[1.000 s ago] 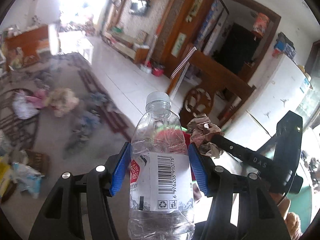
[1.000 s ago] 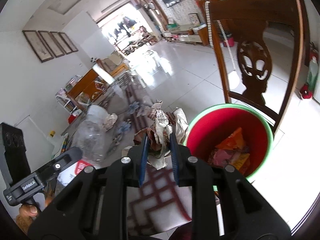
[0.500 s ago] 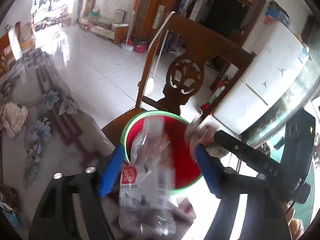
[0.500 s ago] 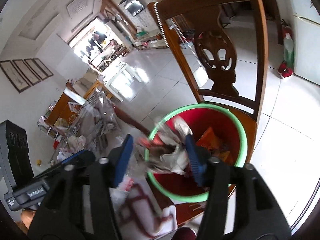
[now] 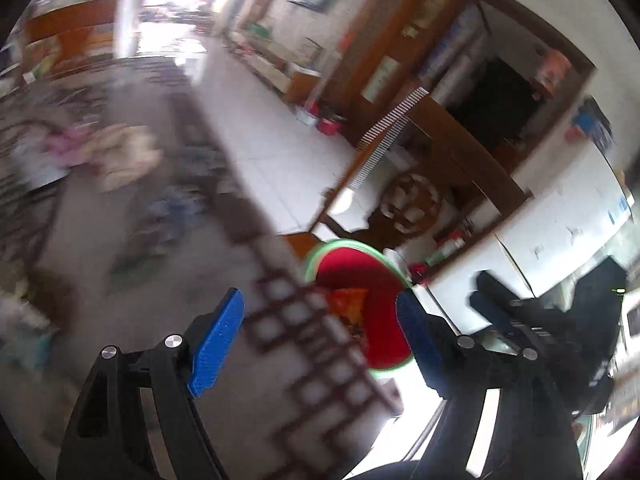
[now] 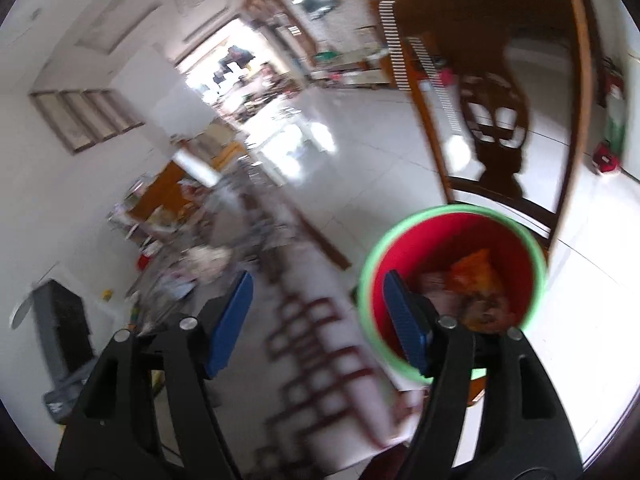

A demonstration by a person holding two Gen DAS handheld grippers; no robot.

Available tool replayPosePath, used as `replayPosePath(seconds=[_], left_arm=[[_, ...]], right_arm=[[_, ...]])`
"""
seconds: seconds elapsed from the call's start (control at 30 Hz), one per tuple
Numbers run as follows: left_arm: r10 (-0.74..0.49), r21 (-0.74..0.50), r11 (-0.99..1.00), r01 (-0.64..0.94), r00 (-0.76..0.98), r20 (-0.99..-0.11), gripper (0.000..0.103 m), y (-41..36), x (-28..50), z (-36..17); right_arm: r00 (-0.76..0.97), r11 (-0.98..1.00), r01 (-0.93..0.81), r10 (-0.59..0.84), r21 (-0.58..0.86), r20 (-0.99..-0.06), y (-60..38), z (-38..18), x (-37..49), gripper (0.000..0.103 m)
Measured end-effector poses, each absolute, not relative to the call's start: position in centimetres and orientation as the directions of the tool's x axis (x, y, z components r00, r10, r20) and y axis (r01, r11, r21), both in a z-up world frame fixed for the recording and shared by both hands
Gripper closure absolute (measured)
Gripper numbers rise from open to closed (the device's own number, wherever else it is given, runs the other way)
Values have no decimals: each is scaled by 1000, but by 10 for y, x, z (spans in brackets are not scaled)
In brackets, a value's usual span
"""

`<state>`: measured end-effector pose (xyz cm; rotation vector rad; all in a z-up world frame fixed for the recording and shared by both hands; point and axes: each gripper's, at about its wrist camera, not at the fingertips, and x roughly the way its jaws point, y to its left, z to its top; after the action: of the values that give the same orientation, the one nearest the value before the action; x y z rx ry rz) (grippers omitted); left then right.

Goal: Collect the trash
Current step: 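Open both grippers over the red bucket to drop the bottle and paper, then move the left gripper back to the table and grasp the yellow carton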

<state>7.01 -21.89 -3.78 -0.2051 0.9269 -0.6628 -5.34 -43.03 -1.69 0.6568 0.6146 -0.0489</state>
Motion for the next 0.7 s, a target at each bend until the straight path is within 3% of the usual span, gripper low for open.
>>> replayPosePath(seconds=[0.27, 0.33, 0.4, 0.5, 0.57, 0.7], left_arm=[[-385, -270, 921, 280, 560, -733, 28, -107, 65, -43], [-275, -137, 955, 263, 606, -747, 28, -77, 69, -38], [-176, -18, 968, 250, 623, -762, 28, -49, 79, -36], [-41, 105, 973, 205, 603, -797, 28, -11, 95, -40], [31, 144, 977, 155, 569, -821, 28, 11, 108, -49], [41, 122, 980, 156, 446, -894, 28, 34, 128, -76]], right_arm=[[752, 823, -46, 402, 567, -522, -313, -8, -27, 25], [730, 875, -45, 358, 482, -582, -289, -11, -24, 25], [785, 927, -104, 299, 360, -543, -266, 2, -31, 25], [756, 923, -133, 330, 361, -565, -256, -2, -24, 24], [737, 927, -127, 326, 353, -592, -253, -6, -18, 24], [734, 923, -130, 335, 362, -591, -255, -9, -19, 24]])
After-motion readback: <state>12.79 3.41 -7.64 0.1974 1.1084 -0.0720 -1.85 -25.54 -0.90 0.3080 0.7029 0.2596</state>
